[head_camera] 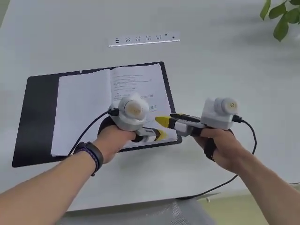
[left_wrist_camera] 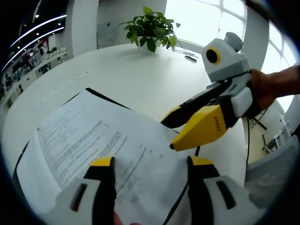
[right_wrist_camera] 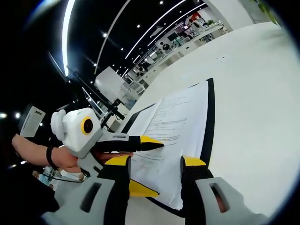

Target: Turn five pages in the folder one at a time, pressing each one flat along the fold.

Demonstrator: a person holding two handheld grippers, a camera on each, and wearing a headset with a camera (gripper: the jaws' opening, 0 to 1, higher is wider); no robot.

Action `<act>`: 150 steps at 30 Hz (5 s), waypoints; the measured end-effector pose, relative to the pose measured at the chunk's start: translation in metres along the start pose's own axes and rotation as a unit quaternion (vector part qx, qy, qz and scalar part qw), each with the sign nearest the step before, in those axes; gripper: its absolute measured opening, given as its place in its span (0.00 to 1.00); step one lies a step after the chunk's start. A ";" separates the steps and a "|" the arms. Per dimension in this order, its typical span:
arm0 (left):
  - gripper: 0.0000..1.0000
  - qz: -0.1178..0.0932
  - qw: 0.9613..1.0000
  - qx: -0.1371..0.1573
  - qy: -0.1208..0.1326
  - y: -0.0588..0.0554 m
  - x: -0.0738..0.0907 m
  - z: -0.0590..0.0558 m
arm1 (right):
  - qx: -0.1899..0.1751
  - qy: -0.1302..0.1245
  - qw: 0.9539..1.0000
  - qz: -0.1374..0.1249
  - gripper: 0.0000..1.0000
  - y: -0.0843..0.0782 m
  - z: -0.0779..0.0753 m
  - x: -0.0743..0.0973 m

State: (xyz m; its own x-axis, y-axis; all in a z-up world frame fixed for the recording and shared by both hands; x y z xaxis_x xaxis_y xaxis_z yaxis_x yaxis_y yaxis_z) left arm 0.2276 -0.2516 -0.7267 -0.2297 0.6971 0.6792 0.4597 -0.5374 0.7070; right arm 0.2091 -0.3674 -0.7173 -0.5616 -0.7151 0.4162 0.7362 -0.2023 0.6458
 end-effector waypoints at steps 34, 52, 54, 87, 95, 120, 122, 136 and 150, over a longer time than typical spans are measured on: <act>0.66 -0.061 0.995 0.051 0.054 -0.017 0.071 0.000 | -0.042 -0.006 0.999 -0.011 0.00 -0.012 0.025 0.005; 0.67 -0.087 0.990 0.075 0.086 -0.042 0.116 0.013 | -0.035 -0.007 0.999 -0.017 0.00 -0.009 0.050 -0.004; 0.67 -0.089 0.989 0.077 0.092 -0.045 0.124 0.015 | -0.034 -0.006 0.999 -0.017 0.00 -0.008 0.054 -0.007; 0.66 -0.128 0.971 0.125 0.160 -0.101 0.214 0.042 | 0.022 0.037 0.999 0.014 0.00 -0.009 0.132 -0.084; 0.66 -0.136 0.968 0.126 0.169 -0.104 0.227 0.050 | 0.032 0.052 0.998 0.025 0.00 -0.012 0.150 -0.102; 0.65 -0.153 0.957 0.147 0.197 -0.128 0.261 0.056 | 0.056 0.091 0.989 0.103 0.00 -0.044 0.192 -0.150; 0.65 -0.155 0.956 0.150 0.200 -0.130 0.262 0.057 | 0.054 0.089 0.989 0.109 0.00 -0.046 0.193 -0.154; 0.64 -0.160 0.951 0.168 0.205 -0.146 0.272 0.049 | 0.049 0.064 0.984 0.156 0.00 -0.065 0.193 -0.185; 0.63 -0.172 0.943 0.182 0.218 -0.157 0.285 0.049 | 0.012 0.029 0.985 0.168 0.00 -0.083 0.187 -0.212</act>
State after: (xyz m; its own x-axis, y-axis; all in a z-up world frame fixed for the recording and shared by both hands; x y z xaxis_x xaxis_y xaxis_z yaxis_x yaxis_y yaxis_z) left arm 0.1319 0.0543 -0.6540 -0.7135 0.4959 0.4950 0.5401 -0.0608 0.8394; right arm 0.1965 -0.0739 -0.7389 -0.2641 -0.7767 0.5718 0.8678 0.0674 0.4924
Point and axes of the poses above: the centre of the closed fingertips' face, and the gripper's own axes: x roughly backward along the fingers, z roughly to its left, y roughly out of its top, the point moved 7 cm from there along x, roughly backward along the fingers, and after that the axes turned 5 degrees about -y, right-handed, at the moved point
